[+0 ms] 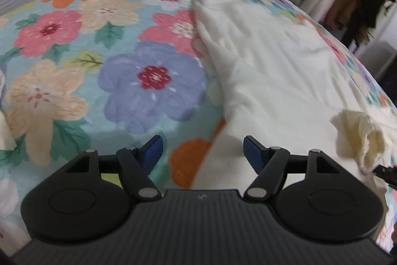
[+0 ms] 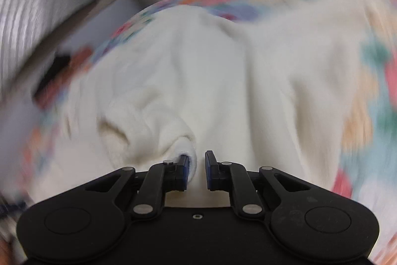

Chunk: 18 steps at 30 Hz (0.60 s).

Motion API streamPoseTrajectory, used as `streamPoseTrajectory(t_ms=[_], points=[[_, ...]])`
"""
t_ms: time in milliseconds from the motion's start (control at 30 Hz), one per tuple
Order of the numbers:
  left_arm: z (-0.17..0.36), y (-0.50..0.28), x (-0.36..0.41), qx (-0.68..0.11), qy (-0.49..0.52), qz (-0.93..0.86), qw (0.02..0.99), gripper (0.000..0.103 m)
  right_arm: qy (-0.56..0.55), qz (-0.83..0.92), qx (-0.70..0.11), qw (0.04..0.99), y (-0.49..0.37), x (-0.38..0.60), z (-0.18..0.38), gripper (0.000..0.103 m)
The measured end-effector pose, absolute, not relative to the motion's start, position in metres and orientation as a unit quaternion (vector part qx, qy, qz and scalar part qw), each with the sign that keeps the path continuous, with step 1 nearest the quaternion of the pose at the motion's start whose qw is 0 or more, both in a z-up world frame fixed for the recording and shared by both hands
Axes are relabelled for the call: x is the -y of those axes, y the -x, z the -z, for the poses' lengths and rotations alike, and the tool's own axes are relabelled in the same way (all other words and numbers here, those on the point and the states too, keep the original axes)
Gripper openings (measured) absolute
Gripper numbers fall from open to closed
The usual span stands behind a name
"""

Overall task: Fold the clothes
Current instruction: 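Grasp the other sleeve cuff with the right gripper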

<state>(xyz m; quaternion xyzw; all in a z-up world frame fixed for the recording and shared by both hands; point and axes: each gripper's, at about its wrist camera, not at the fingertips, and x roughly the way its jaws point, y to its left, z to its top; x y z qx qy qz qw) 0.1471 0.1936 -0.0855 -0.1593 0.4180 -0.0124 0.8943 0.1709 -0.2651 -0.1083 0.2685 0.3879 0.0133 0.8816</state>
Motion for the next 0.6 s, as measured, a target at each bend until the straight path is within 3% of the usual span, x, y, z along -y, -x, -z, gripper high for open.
streamPoseTrajectory(t_ms=[233,400,533,600], points=[[0.073,-0.114,-0.157,-0.422,0.031,0.056,0.904,0.079,-0.192,-0.001,-0.358,0.914,-0.174,0.257,0.087,0.018],[0.093,-0.109,-0.116,-0.433,-0.127,0.055,0.891,0.080,-0.141,0.032,-0.377,0.915,-0.168,0.255,0.081,0.041],[0.105,-0.124,-0.106,-0.428,-0.156,0.024,0.890,0.080,-0.111,-0.008,-0.409,0.906,-0.151,0.242,0.059,0.044],[0.109,-0.134,-0.107,-0.423,-0.154,0.008,0.893,0.080,-0.085,-0.069,-0.403,0.909,-0.143,0.233,0.043,0.055]])
